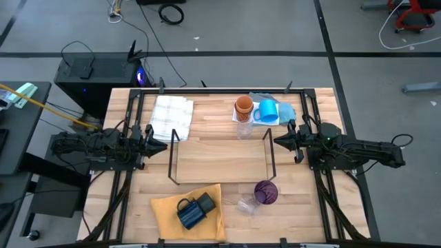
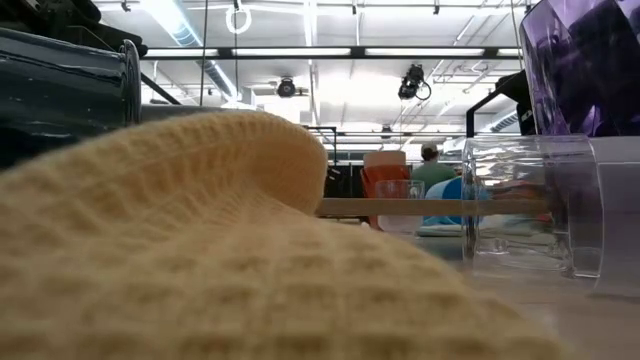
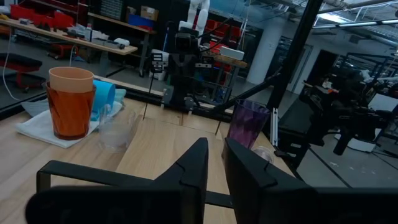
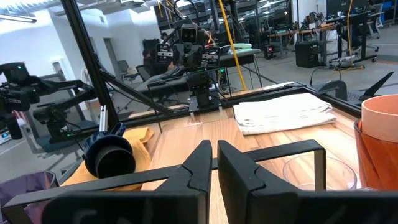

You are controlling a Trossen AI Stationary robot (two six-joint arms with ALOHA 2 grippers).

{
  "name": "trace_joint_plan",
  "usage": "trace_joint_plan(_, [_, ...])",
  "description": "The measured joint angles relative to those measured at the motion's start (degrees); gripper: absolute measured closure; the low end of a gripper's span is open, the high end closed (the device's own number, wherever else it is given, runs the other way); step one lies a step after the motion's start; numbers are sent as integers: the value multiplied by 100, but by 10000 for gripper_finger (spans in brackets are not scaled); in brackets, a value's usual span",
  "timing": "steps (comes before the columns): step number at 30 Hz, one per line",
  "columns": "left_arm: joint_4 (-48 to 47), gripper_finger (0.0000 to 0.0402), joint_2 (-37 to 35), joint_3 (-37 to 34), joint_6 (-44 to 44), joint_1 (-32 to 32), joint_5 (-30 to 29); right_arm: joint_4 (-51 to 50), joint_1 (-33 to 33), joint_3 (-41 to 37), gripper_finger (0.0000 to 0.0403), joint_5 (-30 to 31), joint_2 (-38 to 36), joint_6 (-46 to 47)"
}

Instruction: Stack small to large cups/mugs on shelf

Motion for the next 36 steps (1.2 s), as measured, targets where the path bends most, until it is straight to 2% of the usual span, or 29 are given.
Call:
trace_joint_plan(12, [0,351,-1,1,-2,0,1,2,0,2,369,0,-1,2])
trace_joint_plan(36, [0,344,-1,1,-2,0,-1,0,2,2,369,-2,-1,2])
